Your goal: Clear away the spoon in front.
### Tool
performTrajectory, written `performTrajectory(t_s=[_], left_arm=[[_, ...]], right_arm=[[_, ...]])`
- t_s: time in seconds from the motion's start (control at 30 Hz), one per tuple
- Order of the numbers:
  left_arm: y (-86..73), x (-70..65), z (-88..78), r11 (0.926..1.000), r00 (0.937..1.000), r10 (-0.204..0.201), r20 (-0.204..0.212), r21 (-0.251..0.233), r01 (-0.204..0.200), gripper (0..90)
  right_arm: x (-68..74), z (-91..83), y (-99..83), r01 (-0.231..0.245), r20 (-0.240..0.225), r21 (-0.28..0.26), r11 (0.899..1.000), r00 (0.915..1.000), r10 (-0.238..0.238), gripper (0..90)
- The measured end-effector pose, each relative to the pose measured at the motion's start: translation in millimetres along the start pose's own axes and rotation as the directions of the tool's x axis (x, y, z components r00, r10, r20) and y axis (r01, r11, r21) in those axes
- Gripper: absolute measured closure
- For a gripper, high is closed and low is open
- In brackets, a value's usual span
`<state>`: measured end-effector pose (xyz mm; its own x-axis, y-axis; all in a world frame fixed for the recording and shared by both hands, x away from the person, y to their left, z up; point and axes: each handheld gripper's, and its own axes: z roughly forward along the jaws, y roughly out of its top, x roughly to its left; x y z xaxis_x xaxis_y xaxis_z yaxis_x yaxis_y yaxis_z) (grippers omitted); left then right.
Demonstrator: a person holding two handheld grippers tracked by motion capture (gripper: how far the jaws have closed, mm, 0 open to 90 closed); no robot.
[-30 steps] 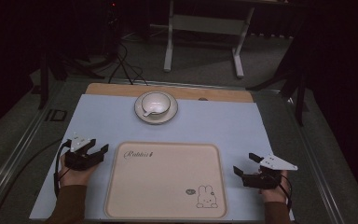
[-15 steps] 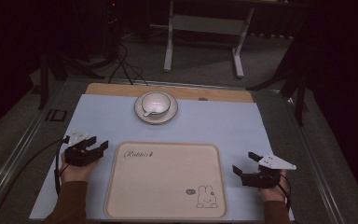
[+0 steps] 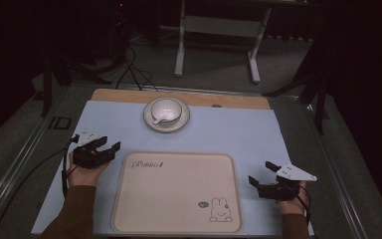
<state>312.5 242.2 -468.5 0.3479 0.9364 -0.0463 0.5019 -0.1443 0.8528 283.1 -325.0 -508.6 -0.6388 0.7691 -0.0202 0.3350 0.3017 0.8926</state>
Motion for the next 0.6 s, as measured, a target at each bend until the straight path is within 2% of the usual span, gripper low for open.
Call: performTrajectory(t_s=[0.6], left_arm=[[46.3,-23.9,30.1,0.9955,0.9953,0.089,0.037,-0.037,-0.088,43.8]], right_arm=[[-2.1,-0.9,-0.4,-0.003,0.001,-0.004,1.000,1.0000,0.003,12.1]])
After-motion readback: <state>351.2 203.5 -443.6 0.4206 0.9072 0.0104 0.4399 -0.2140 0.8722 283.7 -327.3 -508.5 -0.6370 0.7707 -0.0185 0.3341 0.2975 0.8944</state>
